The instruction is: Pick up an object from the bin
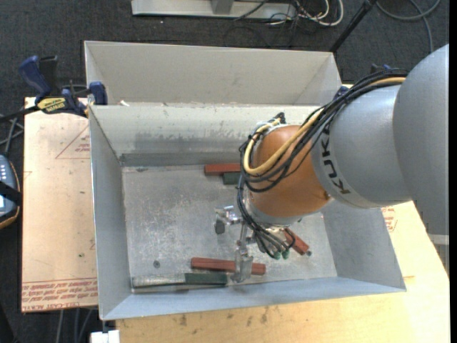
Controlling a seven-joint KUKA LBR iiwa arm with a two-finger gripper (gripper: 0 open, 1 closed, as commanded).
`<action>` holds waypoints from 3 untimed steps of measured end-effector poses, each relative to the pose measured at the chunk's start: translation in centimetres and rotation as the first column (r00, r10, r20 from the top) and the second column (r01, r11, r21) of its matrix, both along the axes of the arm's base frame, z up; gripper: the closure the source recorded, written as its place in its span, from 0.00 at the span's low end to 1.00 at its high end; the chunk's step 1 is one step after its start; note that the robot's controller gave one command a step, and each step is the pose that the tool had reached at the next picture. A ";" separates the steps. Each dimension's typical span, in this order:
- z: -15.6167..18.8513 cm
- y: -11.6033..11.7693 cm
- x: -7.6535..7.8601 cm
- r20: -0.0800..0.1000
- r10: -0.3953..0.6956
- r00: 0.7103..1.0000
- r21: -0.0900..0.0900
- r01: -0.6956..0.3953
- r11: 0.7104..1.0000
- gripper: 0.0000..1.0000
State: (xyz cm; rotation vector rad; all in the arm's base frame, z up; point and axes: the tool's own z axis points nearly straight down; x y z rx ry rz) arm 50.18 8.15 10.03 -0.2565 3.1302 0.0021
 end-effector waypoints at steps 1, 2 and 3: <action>-3.1 -0.1 -0.3 0.002 -0.038 0.999 0.000 0.038 0.999 0.00; -3.0 1.4 0.0 0.004 0.152 0.988 -0.001 -0.152 0.988 1.00; -3.0 1.4 0.0 0.004 0.152 0.988 0.000 -0.152 0.988 1.00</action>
Offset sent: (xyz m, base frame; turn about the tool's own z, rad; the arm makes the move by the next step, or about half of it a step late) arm -0.0018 0.0142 -0.0303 -0.1561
